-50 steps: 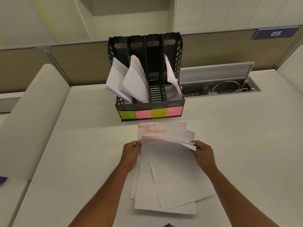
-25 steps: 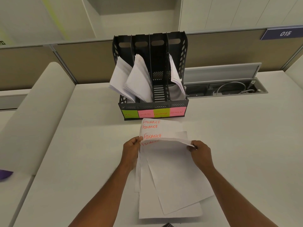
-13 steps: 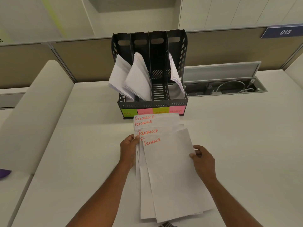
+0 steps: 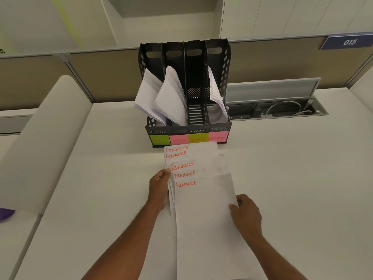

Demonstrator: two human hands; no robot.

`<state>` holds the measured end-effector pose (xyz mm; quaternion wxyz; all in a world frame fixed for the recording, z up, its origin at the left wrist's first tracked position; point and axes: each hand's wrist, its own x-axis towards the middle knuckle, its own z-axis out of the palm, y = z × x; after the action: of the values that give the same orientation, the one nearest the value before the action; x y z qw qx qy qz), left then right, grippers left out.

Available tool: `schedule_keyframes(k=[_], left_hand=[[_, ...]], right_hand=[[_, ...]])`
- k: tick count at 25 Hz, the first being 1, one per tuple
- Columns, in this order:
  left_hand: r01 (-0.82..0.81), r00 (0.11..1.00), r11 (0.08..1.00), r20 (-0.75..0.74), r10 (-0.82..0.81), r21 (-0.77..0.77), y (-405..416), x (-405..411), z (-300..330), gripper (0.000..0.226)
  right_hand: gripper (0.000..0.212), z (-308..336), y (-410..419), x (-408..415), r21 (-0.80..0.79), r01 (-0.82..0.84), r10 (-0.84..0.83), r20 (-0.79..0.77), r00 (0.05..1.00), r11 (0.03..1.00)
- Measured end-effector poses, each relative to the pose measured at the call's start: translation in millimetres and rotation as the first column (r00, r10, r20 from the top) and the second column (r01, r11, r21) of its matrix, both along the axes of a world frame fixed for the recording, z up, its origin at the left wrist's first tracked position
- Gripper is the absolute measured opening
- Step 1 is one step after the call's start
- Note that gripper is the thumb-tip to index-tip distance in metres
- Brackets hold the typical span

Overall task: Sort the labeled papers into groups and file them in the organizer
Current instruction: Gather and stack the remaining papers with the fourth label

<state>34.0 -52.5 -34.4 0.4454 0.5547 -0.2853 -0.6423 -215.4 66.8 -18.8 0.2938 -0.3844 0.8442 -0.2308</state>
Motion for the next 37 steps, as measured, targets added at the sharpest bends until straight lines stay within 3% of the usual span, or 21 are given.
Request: schedule_keyframes(k=[3,8,11,13,15,16,19,22,24,27,29,32,37], left_hand=[[0.153,0.988,0.988,0.023,-0.153,0.023,14.5,0.8,-0.7,0.026],[0.275,0.942,0.96,0.185,-0.279,0.047,63.2,-17.3,-13.9,0.035],[0.221,0.97,0.973,0.092,-0.227,0.072,70.0,-17.0,-2.6,0.031],[0.213,0.976,0.977,0.038,-0.214,0.027,65.2,-12.6,15.5,0.028],[0.197,0.98,0.978,0.051,-0.194,-0.073,59.5,-13.3,44.2,0.026],[0.187,0.98,0.971,0.091,-0.175,-0.147,57.0,-16.1,61.6,0.025],[0.131,0.973,0.922,0.227,-0.049,-0.363,51.7,-28.4,119.2,0.017],[0.087,0.977,0.816,0.211,0.044,-0.572,54.0,-31.0,164.1,0.022],[0.072,0.98,0.757,0.189,0.069,-0.65,56.4,-31.8,174.1,0.023],[0.051,0.969,0.811,0.225,0.1,-0.583,59.6,-32.8,151.5,0.031],[0.057,0.953,0.857,0.285,0.107,-0.513,60.3,-28.5,126.4,0.04],[0.136,0.899,0.838,0.42,0.12,-0.528,60.7,-19.6,105.6,0.045],[0.111,0.934,0.859,0.348,0.082,-0.499,65.5,-20.0,92.2,0.063]], right_hand=[[0.039,-5.4,3.0,-0.5,-0.032,-0.09,0.086,-0.107,0.991,0.995],[0.042,-5.3,-8.7,-7.9,0.021,-0.182,0.183,-0.042,0.982,0.983],[0.057,9.2,-20.1,-20.3,-0.108,-0.114,0.136,0.218,0.966,0.988],[0.06,28.8,-27.0,-30.2,-0.195,-0.1,0.192,0.54,0.819,0.976],[0.045,51.0,-34.4,-31.2,-0.266,-0.117,0.272,0.683,0.678,0.957],[0.034,64.2,-38.3,-26.5,-0.315,-0.108,0.297,0.649,0.7,0.943],[0.009,108.7,-47.5,-2.8,-0.544,-0.046,0.284,0.361,0.888,0.838],[0.009,151.6,-46.7,15.4,-0.784,-0.087,0.343,0.166,0.924,0.614],[0.008,162.3,-44.5,19.4,-0.834,-0.076,0.36,0.152,0.921,0.547],[0.01,143.1,-45.0,19.6,-0.815,-0.044,0.389,0.228,0.892,0.578],[0.014,120.8,-43.7,20.1,-0.739,0.0,0.362,0.33,0.872,0.673],[0.03,95.0,-41.7,18.6,-0.626,0.108,0.271,0.478,0.836,0.772],[0.027,83.3,-37.1,25.5,-0.601,0.117,0.283,0.528,0.801,0.791]])
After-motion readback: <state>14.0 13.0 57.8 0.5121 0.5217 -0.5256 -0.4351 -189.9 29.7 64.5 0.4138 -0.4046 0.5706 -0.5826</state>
